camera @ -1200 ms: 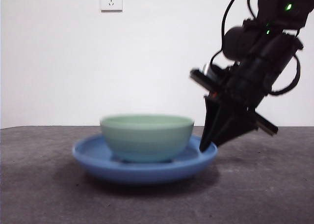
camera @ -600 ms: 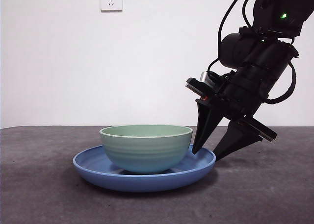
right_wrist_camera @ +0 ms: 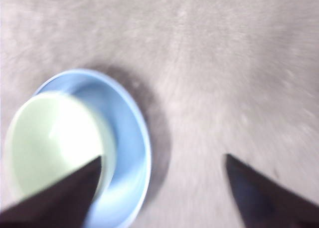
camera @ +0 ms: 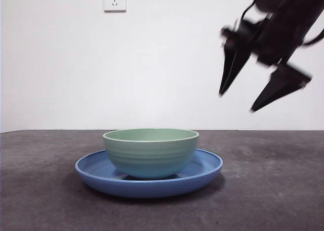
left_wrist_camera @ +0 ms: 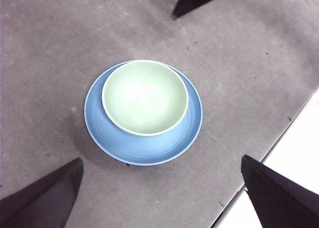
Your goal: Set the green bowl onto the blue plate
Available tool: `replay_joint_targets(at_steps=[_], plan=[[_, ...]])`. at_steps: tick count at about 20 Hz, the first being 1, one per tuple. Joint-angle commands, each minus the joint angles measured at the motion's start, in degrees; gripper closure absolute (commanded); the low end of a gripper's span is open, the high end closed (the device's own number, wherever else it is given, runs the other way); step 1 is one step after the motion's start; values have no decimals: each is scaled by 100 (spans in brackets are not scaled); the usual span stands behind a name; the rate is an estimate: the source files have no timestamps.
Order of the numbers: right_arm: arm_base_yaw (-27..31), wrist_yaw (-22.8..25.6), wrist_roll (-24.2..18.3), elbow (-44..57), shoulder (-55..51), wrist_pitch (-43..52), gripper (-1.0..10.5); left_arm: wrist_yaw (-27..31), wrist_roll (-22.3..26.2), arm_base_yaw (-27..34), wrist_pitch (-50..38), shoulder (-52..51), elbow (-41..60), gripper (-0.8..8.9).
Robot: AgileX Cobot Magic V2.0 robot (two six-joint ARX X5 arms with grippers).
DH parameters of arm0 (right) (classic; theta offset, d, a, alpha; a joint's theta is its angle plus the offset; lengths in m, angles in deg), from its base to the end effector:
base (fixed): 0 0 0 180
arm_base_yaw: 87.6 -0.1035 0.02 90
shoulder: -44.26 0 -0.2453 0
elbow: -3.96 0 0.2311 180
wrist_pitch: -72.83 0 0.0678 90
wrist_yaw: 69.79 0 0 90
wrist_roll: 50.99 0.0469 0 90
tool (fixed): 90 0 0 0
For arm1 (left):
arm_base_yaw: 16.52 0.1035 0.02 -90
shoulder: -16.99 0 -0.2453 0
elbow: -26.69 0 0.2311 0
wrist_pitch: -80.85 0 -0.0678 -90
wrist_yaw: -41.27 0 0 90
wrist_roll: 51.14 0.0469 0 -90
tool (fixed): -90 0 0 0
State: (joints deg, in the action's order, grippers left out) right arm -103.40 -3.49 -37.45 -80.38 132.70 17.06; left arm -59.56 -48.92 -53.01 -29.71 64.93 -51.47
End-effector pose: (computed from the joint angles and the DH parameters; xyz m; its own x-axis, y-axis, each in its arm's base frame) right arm 0.2830 0.0997 0.2364 0.3328 0.5119 -0.7919 -0.2363 0.8583 0.4555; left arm 0.1102 -0.0925 0.3299 0.5000 -0.6036 -0.6210 0.7203 0.6880 -0.0887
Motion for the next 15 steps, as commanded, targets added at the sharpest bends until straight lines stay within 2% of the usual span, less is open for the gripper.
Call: replay_joint_targets(at_steps=[1, 4, 10, 15], plan=[[-17, 24, -413, -129, -699, -396, 404, -24, -13, -28, -37, 26, -85, 310], [-20, 20, -647, -131, -1779, -997, 344, -24, -13, -28, -37, 26, -85, 310], [-20, 24, -1167, -131, -3840, -1993, 336, -24, -13, -26, -37, 26, -85, 310], [-20, 22, -1294, -131, -4715, -2302, 338, -24, -11, -26, -37, 28, -85, 310]])
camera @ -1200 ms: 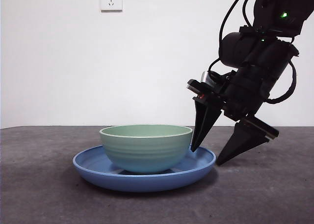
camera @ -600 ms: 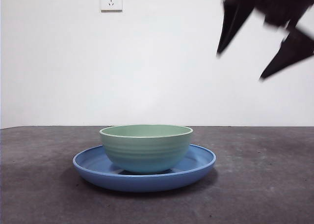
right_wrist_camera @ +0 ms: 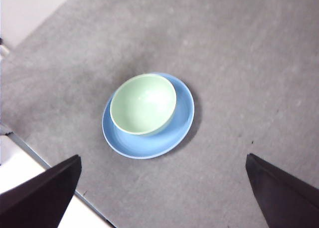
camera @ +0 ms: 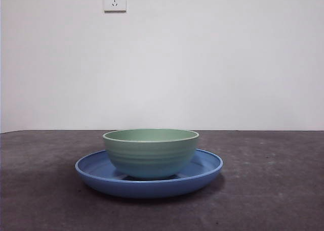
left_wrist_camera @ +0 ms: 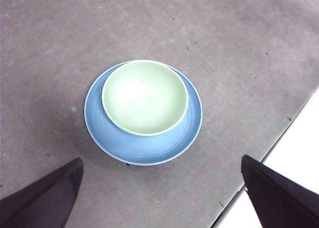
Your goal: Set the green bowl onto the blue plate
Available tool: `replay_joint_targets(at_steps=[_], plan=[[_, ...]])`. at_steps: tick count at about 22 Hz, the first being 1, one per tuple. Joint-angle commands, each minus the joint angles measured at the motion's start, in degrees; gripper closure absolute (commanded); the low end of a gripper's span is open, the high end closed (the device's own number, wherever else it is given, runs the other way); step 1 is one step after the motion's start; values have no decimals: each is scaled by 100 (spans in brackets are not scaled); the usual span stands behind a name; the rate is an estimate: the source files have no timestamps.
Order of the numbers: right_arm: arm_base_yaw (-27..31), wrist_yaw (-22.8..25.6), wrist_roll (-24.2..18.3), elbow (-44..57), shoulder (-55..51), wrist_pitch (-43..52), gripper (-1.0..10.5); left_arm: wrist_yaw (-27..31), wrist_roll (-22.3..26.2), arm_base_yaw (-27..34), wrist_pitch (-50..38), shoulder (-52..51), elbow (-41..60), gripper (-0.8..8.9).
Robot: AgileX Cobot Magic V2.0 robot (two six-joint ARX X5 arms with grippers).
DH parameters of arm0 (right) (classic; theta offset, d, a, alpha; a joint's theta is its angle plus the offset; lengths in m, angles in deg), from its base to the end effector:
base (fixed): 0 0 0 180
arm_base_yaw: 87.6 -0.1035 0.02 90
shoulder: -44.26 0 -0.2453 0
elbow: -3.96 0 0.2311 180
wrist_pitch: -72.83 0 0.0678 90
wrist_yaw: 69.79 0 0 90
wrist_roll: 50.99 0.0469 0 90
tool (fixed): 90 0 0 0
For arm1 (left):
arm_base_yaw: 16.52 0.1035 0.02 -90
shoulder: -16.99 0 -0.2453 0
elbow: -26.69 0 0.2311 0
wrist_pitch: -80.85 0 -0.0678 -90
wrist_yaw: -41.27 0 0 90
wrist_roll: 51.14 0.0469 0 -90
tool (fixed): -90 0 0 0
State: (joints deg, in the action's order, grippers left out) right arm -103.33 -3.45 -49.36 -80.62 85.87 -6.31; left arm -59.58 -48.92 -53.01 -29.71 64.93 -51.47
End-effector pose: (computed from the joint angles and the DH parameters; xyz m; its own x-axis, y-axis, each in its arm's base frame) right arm 0.0864 0.0439 0.3585 0.6029 0.5867 -0.5406 -0.5438 0.7980 0.2597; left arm 0.1102 -0.0925 0.3299 0.4998 -0.6038 -0.6210 0.7205 0.6878 -0.0889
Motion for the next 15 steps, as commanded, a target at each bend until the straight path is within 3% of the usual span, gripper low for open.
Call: replay_joint_targets(at_steps=[1, 7, 8, 9, 10, 11, 15], plan=[[-26, 20, -103, -107, -111, 35, 341, -22, -13, -26, -37, 26, -85, 310], [-26, 11, -103, -107, -164, 13, 346, -22, -11, -26, -37, 26, -85, 310], [-26, 13, -103, -107, -164, 11, 400, -22, -9, -26, -37, 28, -85, 321], [-26, 11, -103, -107, -164, 2, 597, -22, -9, -26, -37, 28, -85, 423], [-26, 11, -103, -107, -164, -11, 823, -22, -9, -26, -31, 28, -85, 596], [-26, -20, -103, -107, -166, -22, 942, -22, -7, -26, -28, 28, -85, 819], [-26, -181, -103, -107, -173, -4, 931, -22, -9, -26, -24, 28, -85, 785]])
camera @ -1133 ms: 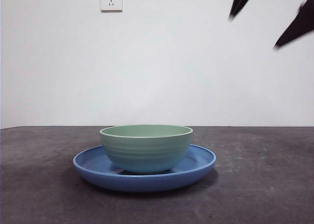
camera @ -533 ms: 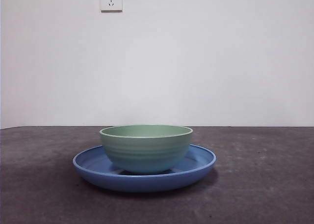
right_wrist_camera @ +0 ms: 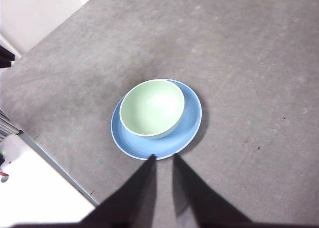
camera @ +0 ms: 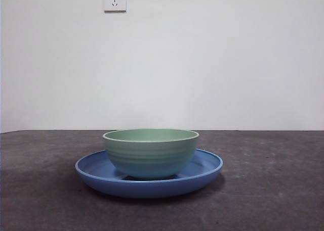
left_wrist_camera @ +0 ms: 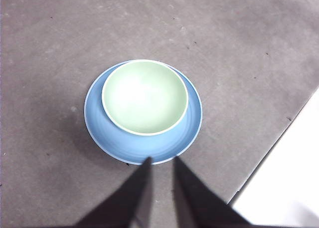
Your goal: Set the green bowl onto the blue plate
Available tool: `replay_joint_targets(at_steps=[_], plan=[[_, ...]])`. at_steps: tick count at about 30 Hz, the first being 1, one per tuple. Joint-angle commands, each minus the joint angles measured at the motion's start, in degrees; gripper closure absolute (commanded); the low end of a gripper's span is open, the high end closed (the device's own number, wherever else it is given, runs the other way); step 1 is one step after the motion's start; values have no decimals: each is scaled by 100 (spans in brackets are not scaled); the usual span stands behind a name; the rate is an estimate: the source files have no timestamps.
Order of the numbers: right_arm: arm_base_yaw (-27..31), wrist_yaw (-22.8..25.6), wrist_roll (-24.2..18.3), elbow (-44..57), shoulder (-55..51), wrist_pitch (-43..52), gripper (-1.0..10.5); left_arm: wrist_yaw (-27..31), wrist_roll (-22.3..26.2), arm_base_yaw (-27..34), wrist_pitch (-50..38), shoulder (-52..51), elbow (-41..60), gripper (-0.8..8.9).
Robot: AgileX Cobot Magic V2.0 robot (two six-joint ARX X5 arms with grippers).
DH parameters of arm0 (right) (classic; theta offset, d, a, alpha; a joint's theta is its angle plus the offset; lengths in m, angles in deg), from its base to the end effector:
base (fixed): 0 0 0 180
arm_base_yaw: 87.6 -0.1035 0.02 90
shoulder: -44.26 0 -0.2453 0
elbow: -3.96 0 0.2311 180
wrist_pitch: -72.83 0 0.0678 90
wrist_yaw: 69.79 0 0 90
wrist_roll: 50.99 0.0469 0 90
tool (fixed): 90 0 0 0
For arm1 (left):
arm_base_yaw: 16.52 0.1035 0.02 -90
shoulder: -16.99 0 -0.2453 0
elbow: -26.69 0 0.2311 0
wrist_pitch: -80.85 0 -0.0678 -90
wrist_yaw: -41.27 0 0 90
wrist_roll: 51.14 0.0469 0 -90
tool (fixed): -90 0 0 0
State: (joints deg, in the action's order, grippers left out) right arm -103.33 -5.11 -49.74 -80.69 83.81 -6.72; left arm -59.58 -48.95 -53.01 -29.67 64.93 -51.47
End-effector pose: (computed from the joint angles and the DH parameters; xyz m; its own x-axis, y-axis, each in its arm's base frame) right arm 0.0762 0.0423 0.3611 0.6015 0.6137 -0.5113 -0.5725 0.7776 0.2599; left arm 0.1101 -0.0924 0.3299 0.4994 -0.6036 -0.6215 0.7202 0.6880 -0.0894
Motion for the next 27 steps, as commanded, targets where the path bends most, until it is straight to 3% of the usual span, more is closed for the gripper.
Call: replay_joint_targets(at_steps=[1, 9, 13, 15, 18, 21, 27], plan=[[-26, -15, -63, -101, 33, 44, 931, -22, -9, -26, -28, 28, -85, 785], [-26, -15, -63, -101, 33, 175, 931, -22, -7, 13, -31, -35, -57, 785], [-26, -17, -63, -101, 33, 186, 931, -42, 179, 599, -511, -352, 442, 785], [-26, -17, -66, -101, 33, 186, 931, -72, 291, 1137, -1322, -793, 1200, 785], [-26, -15, -63, -101, 33, 188, 931, -70, -221, 1945, -2826, -1685, 2603, 785], [-26, -17, -63, -101, 35, 188, 931, -70, -291, 2618, -3963, -2702, 3960, 785], [-26, -15, -63, -101, 35, 188, 931, 258, -894, 3252, -4413, -4256, 5554, 785]])
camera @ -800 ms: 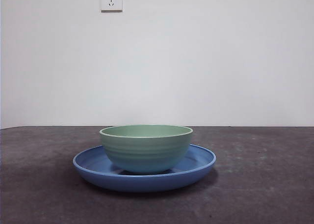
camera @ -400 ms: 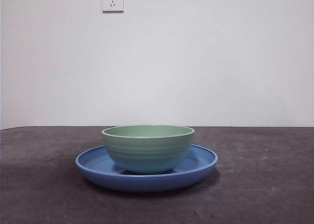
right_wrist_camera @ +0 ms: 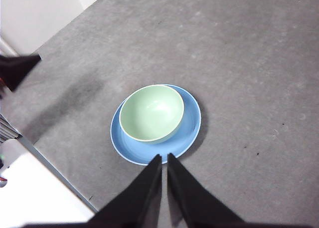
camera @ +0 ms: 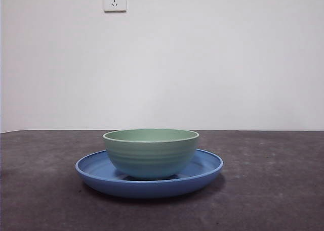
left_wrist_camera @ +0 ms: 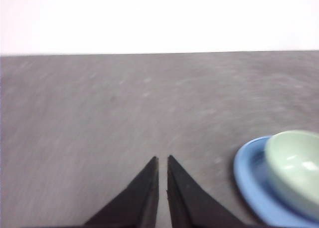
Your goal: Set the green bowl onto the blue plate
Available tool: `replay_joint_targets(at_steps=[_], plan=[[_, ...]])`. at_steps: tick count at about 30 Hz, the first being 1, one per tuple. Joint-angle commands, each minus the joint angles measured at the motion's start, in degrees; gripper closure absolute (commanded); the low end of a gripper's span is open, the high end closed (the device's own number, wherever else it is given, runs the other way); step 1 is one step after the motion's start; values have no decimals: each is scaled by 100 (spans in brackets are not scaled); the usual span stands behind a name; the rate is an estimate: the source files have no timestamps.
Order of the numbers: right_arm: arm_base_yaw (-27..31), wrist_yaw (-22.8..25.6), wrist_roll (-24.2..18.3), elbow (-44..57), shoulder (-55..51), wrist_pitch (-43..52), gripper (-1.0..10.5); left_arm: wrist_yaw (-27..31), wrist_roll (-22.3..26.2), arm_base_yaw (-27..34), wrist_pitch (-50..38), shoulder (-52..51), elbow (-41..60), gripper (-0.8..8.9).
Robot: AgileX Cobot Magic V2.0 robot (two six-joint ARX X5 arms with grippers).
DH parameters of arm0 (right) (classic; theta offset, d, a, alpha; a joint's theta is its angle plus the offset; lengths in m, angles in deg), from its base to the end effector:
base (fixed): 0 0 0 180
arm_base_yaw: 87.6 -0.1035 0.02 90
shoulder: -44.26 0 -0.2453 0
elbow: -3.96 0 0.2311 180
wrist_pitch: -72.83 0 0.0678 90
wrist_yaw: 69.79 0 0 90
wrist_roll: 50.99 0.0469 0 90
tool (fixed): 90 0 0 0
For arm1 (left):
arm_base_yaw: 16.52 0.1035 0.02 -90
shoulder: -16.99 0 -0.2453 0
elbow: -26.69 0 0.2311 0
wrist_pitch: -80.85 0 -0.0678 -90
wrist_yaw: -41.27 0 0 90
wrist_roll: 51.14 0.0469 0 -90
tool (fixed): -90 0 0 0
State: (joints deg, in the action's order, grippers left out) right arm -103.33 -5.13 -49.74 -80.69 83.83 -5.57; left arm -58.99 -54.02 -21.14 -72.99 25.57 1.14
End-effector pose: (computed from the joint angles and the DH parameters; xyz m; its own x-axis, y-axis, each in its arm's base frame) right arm 0.0775 0.0427 0.3629 0.6109 0.6167 -0.4965 -0.5776 0.7760 0.2533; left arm 0.1099 -0.0173 0.1893 0.9539 -0.2558 -0.1572 0.2462 0.9661 -0.0780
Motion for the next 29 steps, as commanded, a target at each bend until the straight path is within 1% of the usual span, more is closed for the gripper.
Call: replay_joint_targets(at_steps=[1, 4, 6, 13, 29], plan=[[-26, -13, -63, -101, 31, 72, 931, 328, -442, 96, -63, -481, 398, 785], [-26, -13, -66, -101, 31, 72, 931, 590, -468, 146, -50, -863, 610, 785], [-26, -13, -63, -101, 33, 72, 931, 728, -470, 162, -63, -839, 671, 785], [-26, -13, -63, -101, 31, 72, 931, 739, -404, 162, -35, -841, 988, 785], [-26, -15, -63, -101, 33, 74, 931, 739, -407, 160, -111, -841, 984, 785]])
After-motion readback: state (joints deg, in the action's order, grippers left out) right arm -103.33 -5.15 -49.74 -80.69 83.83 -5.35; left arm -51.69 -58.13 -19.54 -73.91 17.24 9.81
